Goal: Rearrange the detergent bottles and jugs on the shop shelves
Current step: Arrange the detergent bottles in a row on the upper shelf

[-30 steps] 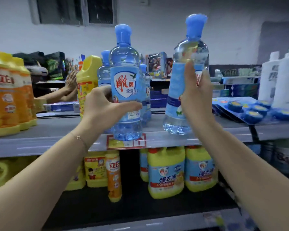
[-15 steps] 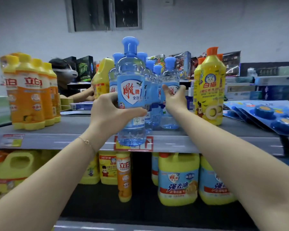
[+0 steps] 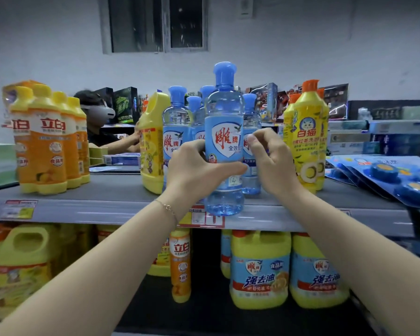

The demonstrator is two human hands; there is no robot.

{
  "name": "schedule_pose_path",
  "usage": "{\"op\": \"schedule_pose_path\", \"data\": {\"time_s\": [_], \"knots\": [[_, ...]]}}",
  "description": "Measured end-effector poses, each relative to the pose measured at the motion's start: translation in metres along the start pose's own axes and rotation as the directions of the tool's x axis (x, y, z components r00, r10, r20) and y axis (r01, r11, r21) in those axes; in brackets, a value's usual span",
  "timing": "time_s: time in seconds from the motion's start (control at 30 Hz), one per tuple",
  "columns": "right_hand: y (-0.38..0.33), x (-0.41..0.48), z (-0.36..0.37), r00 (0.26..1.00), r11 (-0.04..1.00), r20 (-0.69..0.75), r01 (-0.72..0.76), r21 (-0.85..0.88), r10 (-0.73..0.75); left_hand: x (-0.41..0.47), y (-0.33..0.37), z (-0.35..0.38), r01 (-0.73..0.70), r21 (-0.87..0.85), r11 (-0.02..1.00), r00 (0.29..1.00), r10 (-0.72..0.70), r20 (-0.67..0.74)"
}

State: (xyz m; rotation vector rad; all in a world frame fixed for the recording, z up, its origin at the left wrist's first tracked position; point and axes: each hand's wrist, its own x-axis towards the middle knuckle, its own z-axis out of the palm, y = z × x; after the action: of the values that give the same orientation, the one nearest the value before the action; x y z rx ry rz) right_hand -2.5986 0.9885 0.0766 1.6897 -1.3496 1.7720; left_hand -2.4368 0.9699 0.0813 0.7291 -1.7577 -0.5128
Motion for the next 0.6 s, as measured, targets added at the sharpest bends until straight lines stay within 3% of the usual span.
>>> {"op": "schedule_pose_path", "data": {"time_s": [0.07, 0.17, 0.23, 0.3, 0.47, 0.6], "knots": [[-0.008, -0.008, -0.009, 0.994, 0.993, 0.109, -0.013, 0.117, 0.000, 0.003, 0.006, 0.008, -0.010, -0.018, 1.000, 1.000, 0.010, 0.008], [-0.008, -0.011, -0.024, 0.972, 0.946, 0.214, -0.157, 0.283, 0.097, 0.008, 0.015, 0.019, -0.002, -0.031, 1.000, 1.000, 0.002, 0.002], [-0.002, -0.013, -0.035, 0.941, 0.937, 0.317, -0.213, 0.277, 0.120, 0.012, 0.021, 0.026, 0.012, -0.045, 0.999, 1.000, -0.012, -0.004], [-0.001, -0.016, -0.042, 0.909, 0.969, 0.401, -0.191, 0.154, 0.116, 0.015, 0.027, 0.033, 0.032, -0.053, 0.998, 0.999, -0.032, 0.003], [0.001, -0.015, -0.030, 0.951, 0.983, 0.251, -0.184, -0.009, 0.180, 0.022, 0.028, 0.051, 0.059, 0.005, 0.998, 0.998, -0.060, 0.029], [0.008, -0.018, -0.013, 0.941, 0.966, 0.222, -0.238, -0.101, 0.255, 0.020, 0.020, 0.057, 0.039, 0.109, 0.993, 0.996, -0.046, 0.070]]}}
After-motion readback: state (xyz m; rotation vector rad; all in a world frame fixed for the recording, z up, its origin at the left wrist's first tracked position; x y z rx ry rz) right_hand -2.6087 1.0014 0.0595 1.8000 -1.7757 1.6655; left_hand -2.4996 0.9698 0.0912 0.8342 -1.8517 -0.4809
